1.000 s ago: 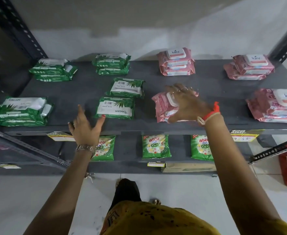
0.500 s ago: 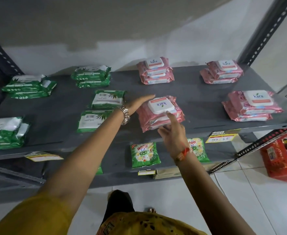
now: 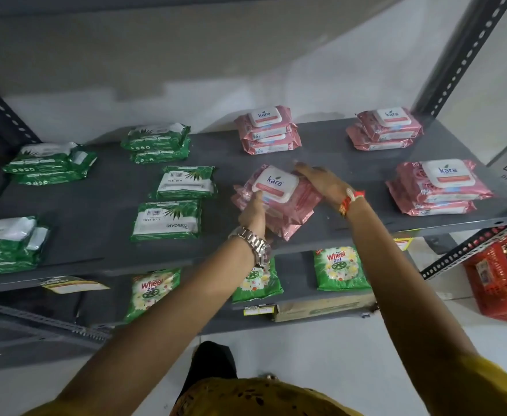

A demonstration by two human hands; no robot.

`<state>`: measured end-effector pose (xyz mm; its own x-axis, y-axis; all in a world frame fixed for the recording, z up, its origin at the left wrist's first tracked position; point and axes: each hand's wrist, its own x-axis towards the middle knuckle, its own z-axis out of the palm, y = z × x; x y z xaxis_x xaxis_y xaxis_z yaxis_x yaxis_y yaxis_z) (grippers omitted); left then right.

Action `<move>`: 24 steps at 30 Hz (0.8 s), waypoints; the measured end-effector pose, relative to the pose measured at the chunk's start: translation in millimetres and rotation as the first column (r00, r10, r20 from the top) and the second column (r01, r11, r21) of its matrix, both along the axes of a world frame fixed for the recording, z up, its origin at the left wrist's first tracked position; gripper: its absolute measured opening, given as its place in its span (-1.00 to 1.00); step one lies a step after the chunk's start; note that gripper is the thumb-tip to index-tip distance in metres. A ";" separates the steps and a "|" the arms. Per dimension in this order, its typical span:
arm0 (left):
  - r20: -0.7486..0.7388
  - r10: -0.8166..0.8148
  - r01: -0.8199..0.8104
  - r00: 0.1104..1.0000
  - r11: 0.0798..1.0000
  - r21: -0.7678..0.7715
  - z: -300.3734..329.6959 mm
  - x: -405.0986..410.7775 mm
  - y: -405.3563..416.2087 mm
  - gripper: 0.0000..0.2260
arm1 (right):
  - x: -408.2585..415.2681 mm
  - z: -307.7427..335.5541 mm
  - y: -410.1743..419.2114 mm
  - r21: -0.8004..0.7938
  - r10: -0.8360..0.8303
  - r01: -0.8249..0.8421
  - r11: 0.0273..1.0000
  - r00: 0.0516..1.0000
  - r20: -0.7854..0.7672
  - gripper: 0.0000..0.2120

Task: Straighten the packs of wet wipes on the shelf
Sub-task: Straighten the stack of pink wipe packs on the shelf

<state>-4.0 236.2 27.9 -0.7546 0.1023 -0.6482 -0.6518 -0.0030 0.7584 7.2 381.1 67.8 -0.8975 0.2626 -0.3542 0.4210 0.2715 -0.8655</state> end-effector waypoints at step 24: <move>-0.136 0.175 -0.196 0.975 0.967 -0.160 -3.5 -11.1 5.8 -0.64 | 10.8 -36.4 -6.2 -0.236 -0.250 0.227 0.945 0.966 -0.072 -0.59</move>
<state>-15.1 242.0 24.4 -0.8233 -0.1514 -0.5471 -0.5561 0.0221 0.8308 18.0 374.9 31.4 -0.8520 0.3974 -0.3409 0.3583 -0.0320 -0.9330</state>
